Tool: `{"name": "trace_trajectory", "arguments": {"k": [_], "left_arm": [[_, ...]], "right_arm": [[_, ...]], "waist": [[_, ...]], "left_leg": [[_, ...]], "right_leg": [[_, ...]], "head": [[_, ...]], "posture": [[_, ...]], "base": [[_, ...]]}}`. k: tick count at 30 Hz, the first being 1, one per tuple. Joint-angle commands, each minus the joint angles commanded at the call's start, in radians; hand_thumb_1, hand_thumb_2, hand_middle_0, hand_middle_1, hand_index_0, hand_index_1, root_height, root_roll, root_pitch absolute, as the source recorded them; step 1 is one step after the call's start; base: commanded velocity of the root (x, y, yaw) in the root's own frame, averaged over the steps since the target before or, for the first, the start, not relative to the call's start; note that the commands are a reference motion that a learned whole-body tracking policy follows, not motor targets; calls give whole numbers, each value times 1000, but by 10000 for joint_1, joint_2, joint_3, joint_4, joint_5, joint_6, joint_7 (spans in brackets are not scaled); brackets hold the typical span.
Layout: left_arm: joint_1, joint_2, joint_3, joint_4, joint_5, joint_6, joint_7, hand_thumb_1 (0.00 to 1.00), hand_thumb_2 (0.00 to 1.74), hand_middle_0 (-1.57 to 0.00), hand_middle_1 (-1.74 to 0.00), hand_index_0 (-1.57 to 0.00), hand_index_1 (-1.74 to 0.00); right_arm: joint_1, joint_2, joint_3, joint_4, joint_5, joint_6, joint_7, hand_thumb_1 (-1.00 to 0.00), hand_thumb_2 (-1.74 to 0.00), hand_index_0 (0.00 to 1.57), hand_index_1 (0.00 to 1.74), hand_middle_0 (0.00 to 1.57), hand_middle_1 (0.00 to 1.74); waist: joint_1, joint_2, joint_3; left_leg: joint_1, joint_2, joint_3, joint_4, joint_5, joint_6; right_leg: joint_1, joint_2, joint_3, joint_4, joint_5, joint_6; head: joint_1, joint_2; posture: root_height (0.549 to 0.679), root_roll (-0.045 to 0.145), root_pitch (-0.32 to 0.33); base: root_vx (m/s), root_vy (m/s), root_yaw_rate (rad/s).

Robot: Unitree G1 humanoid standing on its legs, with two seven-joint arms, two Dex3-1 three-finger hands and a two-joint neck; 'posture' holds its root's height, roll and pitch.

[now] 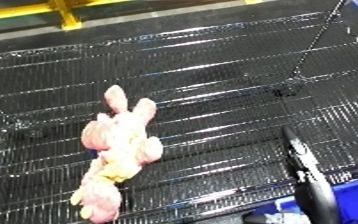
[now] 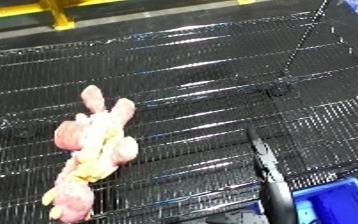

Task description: Pick up the object and place it into the box

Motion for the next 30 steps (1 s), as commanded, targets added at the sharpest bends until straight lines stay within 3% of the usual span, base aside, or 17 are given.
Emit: {"name": "trace_trajectory", "arguments": {"k": [15, 21, 30], "left_arm": [[-506, 797, -670, 391, -196, -342, 52, 1000, 1740, -1570, -1740, -1570, -1740], [-650, 1029, -806, 461, -284, -517, 113, 1000, 1740, -1570, -1740, -1570, -1740], [-550, 1217, -1022, 353, -444, -747, 128, 1000, 1740, -1570, -1740, -1570, -1740]], "right_arm": [[-4745, -1098, 3307, 2559, -879, 516, -8, 0, 0, 0, 0, 0, 0], [-6591, -1136, 4384, 3879, -950, 602, -33, 0, 0, 0, 0, 0, 0], [-8455, -882, 5513, 6008, -1962, 915, -344, 0, 0, 0, 0, 0, 0]], "waist": [[1093, 79, 0], [1555, 109, 0], [2168, 235, 0]], "left_leg": [[-706, -171, -419, 378, 88, 55], [-1089, -224, -563, 458, 157, 49], [-1787, -395, -851, 755, 144, 122]], "right_leg": [[-261, -223, -240, 51, 272, 52], [-461, -254, -367, 2, 377, 50], [-793, -300, -561, 2, 451, 65]], "head": [[291, -77], [528, 84], [1262, 493]], "posture": [[637, 36, -65], [636, 26, -43], [635, 11, -4]], "base": [[7, 12, 109], [4, 10, 82], [6, 19, 111]]}}
